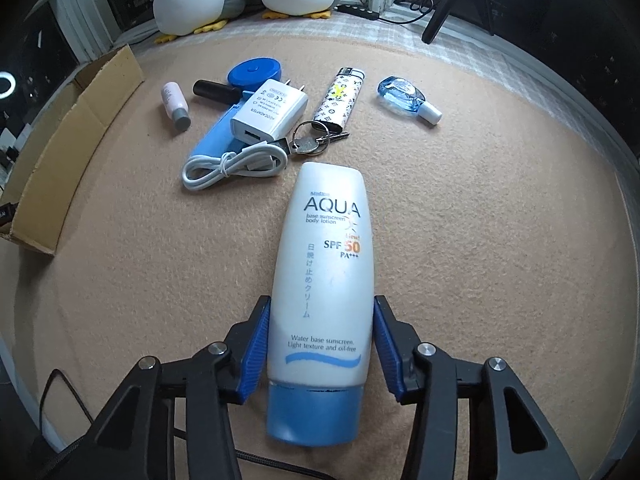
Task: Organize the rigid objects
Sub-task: 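Move the right tool to the white AQUA tube and grasp it, then lift the AQUA tube with the right tool and carry it into the box, then release the tube in the box, then grasp the pink-and-white tube with the right tool, then carry the pink-and-white tube into the box and open the right tool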
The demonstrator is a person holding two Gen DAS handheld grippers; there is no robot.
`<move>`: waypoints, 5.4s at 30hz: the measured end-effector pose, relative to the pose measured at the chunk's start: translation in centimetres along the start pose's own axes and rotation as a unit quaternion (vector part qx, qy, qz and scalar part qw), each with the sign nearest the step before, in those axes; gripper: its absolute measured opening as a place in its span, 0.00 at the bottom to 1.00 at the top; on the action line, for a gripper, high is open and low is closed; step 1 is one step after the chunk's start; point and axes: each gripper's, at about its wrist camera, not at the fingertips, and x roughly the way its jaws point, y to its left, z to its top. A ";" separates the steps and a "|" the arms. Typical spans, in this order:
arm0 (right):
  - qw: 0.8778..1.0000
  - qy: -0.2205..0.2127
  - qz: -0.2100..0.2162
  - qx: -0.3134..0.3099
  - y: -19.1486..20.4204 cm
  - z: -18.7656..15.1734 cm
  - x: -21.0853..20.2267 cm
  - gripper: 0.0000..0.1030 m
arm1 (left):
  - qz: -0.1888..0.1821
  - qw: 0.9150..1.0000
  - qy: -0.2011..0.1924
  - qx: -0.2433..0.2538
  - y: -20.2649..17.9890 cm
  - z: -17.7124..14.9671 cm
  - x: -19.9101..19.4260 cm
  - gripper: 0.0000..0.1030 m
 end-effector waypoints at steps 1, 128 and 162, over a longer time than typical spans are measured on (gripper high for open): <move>1.000 -0.002 0.002 0.003 -0.1 -0.1 0.0 0.43 | 0.000 1.000 0.000 0.000 0.0 0.0 0.1 0.35; 0.979 -0.028 0.130 -0.157 12.0 15.6 4.6 0.42 | -0.007 1.000 -0.005 -0.004 0.1 0.0 0.2 0.35; 0.966 -0.083 0.107 -0.222 17.8 15.2 -1.2 0.18 | -0.006 1.000 -0.005 -0.004 0.1 0.1 0.2 0.35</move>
